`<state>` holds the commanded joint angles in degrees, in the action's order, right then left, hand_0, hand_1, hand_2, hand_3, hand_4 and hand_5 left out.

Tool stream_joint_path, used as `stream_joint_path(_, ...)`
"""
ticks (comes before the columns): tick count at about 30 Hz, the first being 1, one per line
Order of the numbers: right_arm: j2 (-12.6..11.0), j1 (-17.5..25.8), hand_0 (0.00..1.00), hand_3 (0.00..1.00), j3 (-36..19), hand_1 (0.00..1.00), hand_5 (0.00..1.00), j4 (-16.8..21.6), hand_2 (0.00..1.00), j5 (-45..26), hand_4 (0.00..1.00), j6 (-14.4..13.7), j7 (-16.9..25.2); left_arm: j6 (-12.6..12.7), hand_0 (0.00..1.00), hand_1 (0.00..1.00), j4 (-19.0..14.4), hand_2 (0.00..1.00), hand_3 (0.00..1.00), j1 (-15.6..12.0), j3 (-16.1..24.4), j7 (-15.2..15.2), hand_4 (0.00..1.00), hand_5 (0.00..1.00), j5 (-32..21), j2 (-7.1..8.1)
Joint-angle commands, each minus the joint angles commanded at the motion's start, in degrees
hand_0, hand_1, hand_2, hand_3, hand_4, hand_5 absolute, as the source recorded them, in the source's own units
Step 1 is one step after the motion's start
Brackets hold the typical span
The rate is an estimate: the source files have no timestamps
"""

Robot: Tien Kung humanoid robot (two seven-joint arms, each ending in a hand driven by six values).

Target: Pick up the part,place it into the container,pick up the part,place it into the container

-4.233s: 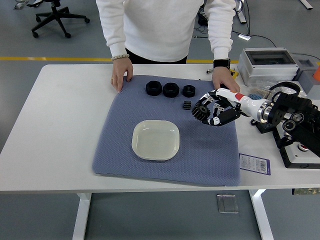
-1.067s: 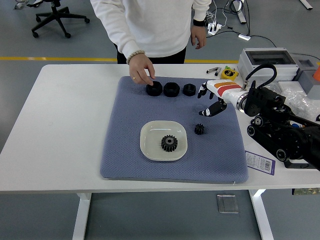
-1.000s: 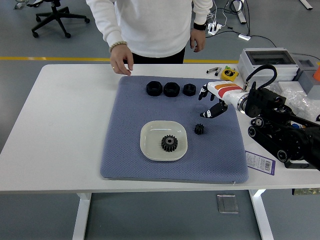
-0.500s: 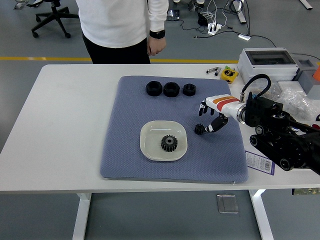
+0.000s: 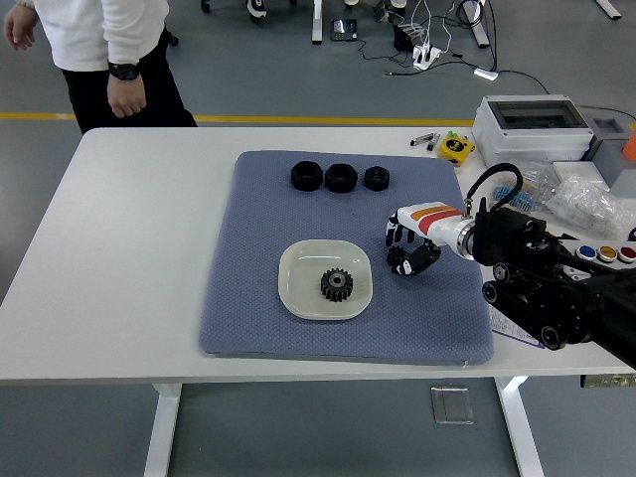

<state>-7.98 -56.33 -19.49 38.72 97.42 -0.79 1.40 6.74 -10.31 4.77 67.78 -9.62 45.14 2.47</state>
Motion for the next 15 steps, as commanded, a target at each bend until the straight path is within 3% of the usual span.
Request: stream_joint_path(15, 0.5, 0.6, 0.258, 0.506, 1.1, 0.410, 0.243, -1.0, 0.505, -1.4, 0.731, -1.4, 0.1, 0.0, 0.918, 0.893, 0.0, 0.879, 0.578, 0.1, 0.2, -0.1, 0.517, 0.698, 0.3, -0.12)
